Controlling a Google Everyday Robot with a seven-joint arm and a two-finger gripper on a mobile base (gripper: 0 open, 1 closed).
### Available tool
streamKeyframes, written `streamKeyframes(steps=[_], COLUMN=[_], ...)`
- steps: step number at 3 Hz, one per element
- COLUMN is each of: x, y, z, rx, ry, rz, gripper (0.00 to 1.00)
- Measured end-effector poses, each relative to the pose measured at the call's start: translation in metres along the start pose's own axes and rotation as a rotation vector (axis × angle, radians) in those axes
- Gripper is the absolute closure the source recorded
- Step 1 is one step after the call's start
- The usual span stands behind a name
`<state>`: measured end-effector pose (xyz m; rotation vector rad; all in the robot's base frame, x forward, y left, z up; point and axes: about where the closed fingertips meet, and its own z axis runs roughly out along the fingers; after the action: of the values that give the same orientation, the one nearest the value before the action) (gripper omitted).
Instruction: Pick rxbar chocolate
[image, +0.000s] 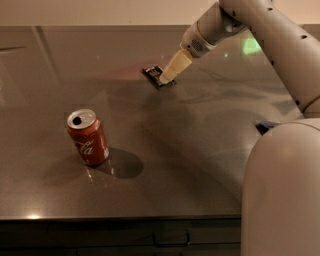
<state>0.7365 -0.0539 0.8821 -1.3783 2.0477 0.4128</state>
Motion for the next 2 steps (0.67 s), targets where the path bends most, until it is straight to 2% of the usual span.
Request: streamKeyframes(steps=[2], x=[0.015], y=[0.005], z=[0.04], rx=[-0.019], ry=[0.065], rz=[-0.016], gripper=[0.0])
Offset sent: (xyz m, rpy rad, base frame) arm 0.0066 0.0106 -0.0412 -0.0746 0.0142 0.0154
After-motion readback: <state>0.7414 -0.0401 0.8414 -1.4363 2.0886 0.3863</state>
